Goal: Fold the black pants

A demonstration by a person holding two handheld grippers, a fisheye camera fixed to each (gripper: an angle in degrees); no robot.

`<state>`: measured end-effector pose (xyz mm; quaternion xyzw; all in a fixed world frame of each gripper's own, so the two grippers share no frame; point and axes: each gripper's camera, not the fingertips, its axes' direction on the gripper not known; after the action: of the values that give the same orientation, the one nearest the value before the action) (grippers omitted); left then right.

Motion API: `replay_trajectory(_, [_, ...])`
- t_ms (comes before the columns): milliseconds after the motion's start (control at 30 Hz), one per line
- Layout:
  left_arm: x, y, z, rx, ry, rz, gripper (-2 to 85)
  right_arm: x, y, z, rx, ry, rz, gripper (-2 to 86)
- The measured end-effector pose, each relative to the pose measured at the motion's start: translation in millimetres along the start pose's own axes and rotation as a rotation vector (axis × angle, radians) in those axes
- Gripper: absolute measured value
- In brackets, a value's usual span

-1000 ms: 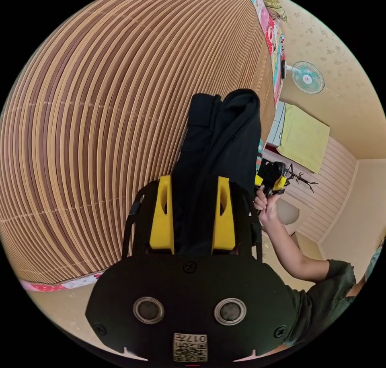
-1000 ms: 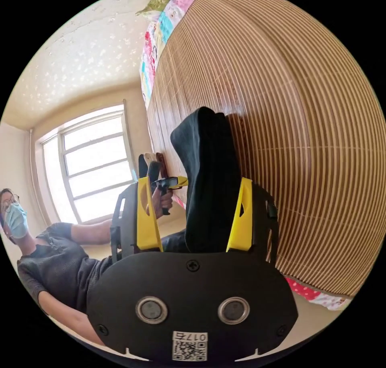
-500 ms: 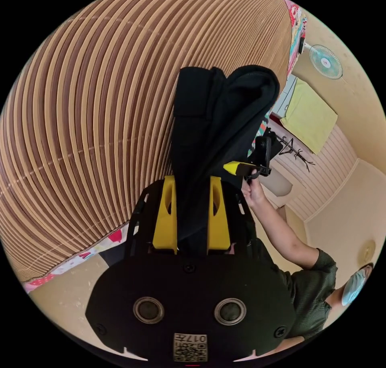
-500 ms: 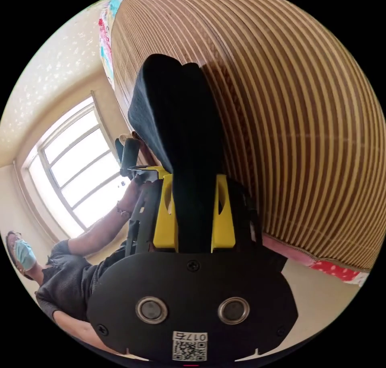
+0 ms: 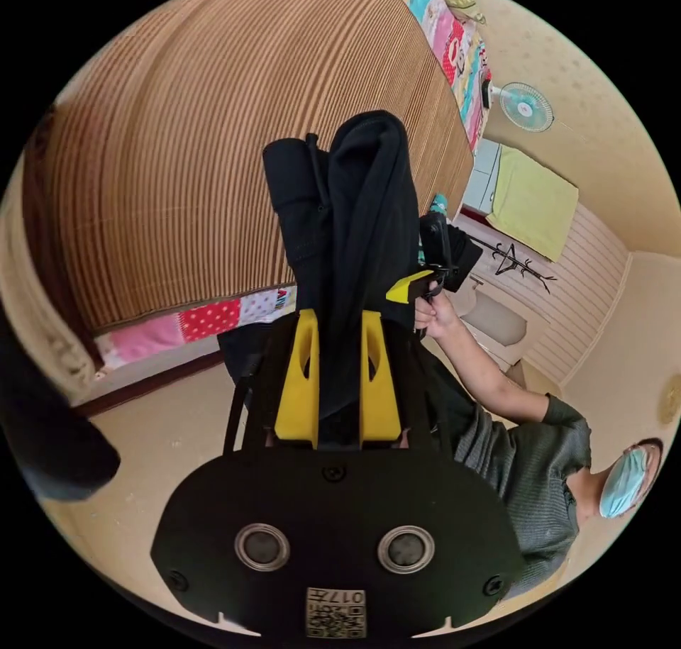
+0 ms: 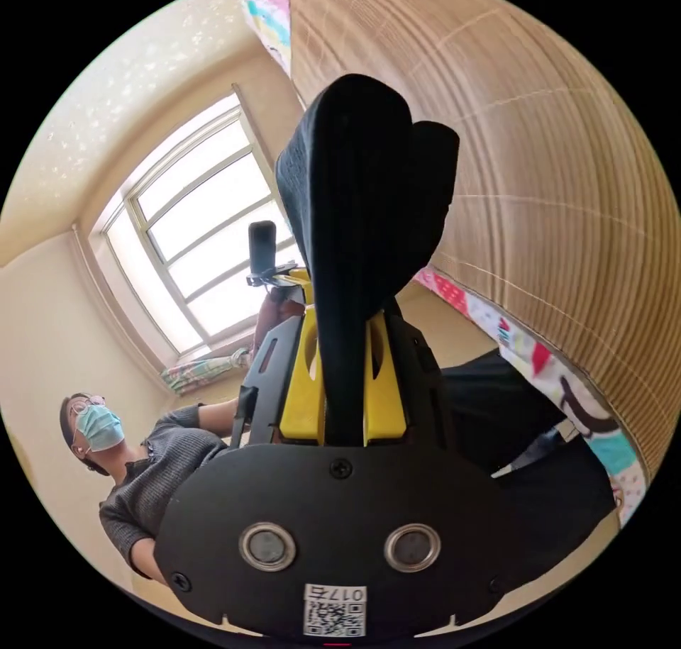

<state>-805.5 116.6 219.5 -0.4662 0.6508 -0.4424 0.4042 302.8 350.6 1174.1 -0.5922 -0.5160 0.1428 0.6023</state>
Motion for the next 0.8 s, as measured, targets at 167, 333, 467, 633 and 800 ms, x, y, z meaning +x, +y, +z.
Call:
replay_trajectory(167, [-10, 142, -135, 0.154, -0.124, -0.052, 9.5, -88, -55, 123, -0.148, -0.025, -0.124, 10.0])
replay_trajectory(333, [-78, 240, -197, 0.473, -0.177, -0.369, 11.0, -137, -97, 182, -0.149, 0.251, -0.089, 8.8])
replay_trajectory(467, [-99, 307, -151, 0.751, -0.202, -0.438, 7.5, -110, -84, 139, -0.108, 0.336, -0.019, 3.0])
replay_trajectory(633, [-110, 302, -28, 0.819, -0.057, -0.258, 6.7, 1, 34, -14, 0.064, 0.313, 0.283, 0.8])
replay_trajectory(800, [-136, 282, 60, 0.788, -0.378, -0.488, 0.3, 53, 242, -141, 0.507, 0.181, 0.585, 0.4])
